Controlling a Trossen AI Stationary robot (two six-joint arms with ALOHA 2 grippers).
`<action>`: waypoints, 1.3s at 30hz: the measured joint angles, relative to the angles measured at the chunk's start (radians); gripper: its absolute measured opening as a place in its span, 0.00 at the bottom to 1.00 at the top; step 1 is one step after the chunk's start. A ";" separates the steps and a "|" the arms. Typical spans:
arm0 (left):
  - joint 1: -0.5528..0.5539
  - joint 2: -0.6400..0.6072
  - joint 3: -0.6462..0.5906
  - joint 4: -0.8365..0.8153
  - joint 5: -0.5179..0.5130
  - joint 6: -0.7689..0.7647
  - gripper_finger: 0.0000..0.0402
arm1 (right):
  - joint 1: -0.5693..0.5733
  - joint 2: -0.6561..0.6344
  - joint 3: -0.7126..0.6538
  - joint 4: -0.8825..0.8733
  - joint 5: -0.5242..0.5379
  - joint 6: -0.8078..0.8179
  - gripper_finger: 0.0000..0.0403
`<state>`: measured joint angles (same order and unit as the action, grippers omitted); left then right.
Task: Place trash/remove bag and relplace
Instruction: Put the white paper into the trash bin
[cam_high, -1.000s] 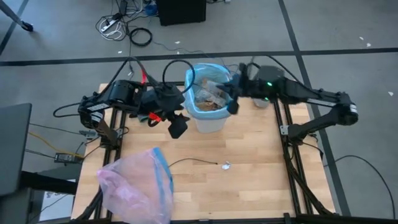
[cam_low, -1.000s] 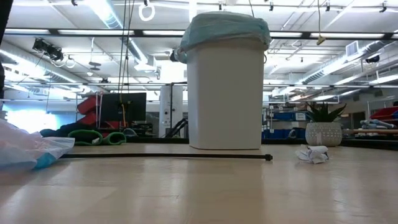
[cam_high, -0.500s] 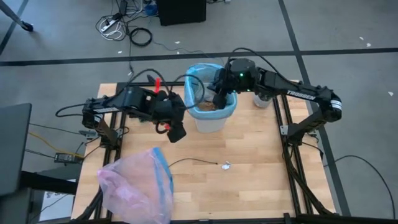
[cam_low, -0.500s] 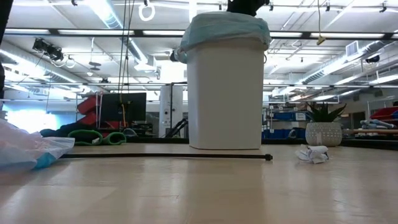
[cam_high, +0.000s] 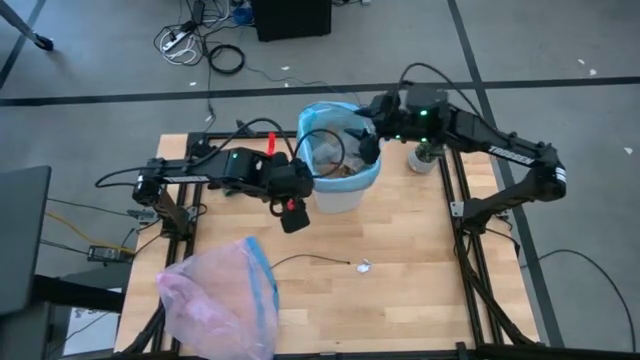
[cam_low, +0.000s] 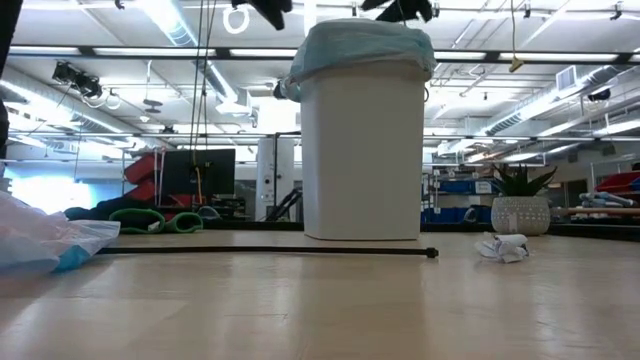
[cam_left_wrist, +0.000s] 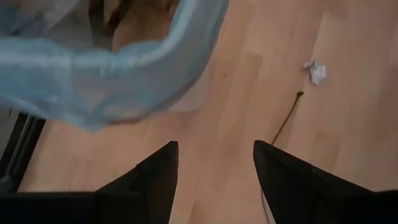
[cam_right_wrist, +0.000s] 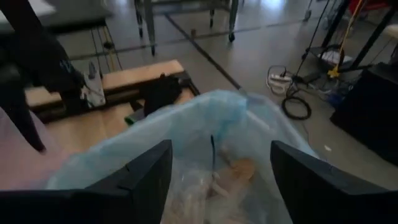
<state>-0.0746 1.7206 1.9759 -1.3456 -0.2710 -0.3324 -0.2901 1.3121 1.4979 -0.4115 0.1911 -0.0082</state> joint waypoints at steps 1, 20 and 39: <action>0.001 0.000 0.000 0.009 0.000 0.011 0.54 | 0.000 -0.014 0.000 0.006 0.000 0.010 0.64; 0.018 0.196 0.000 0.255 0.399 0.436 0.54 | 0.197 -0.407 0.000 0.076 0.103 0.033 0.56; 0.031 0.431 -0.001 0.479 0.579 0.611 0.53 | 0.288 -0.489 0.000 -0.084 0.243 -0.030 0.56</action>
<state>-0.0440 2.1517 1.9751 -0.8666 0.3077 0.2786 -0.0017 0.8235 1.4975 -0.4957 0.4344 -0.0383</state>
